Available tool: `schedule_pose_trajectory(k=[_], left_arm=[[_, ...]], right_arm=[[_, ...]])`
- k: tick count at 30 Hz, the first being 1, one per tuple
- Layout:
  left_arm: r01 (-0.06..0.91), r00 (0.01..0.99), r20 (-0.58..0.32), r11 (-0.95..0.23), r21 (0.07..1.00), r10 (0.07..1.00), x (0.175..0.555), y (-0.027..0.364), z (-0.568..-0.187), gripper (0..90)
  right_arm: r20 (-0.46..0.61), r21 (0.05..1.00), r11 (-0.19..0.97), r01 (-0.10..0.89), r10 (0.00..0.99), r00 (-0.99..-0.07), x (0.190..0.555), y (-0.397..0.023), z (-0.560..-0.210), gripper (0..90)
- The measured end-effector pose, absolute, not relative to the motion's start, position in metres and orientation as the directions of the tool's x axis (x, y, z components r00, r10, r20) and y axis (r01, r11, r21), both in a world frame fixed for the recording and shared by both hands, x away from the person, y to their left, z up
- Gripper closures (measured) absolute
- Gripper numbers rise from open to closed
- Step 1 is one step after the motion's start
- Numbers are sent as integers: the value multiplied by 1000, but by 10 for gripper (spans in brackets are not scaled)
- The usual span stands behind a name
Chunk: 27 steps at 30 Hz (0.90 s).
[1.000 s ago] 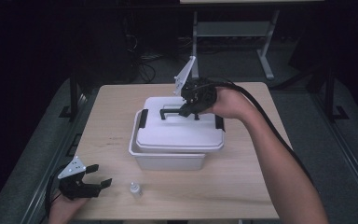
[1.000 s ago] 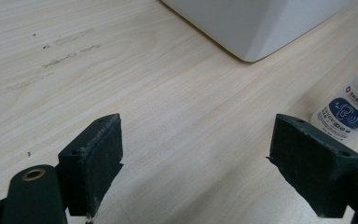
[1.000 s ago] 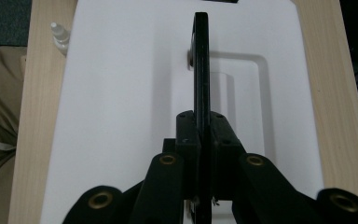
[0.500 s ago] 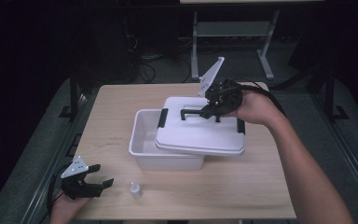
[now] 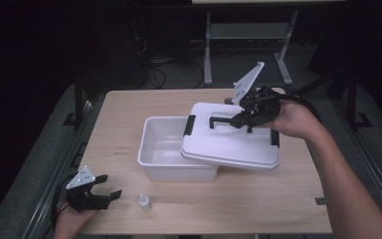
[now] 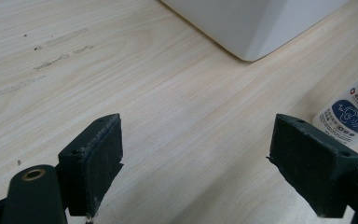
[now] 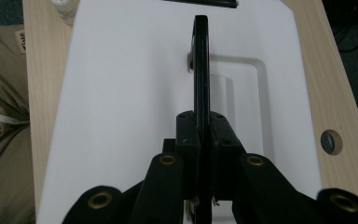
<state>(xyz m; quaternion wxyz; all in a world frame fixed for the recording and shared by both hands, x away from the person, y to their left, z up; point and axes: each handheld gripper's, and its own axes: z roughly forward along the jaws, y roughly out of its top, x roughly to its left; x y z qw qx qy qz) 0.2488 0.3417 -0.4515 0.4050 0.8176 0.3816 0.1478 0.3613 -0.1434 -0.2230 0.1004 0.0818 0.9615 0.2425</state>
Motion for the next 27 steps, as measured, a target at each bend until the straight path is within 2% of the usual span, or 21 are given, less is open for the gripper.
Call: schedule_pose_trajectory(k=[27], left_arm=[[507,662,-60,-387,770,747,248,342,-452,170]], right_arm=[[-158,502,836,224,343,-926,326,-225,-224,842]])
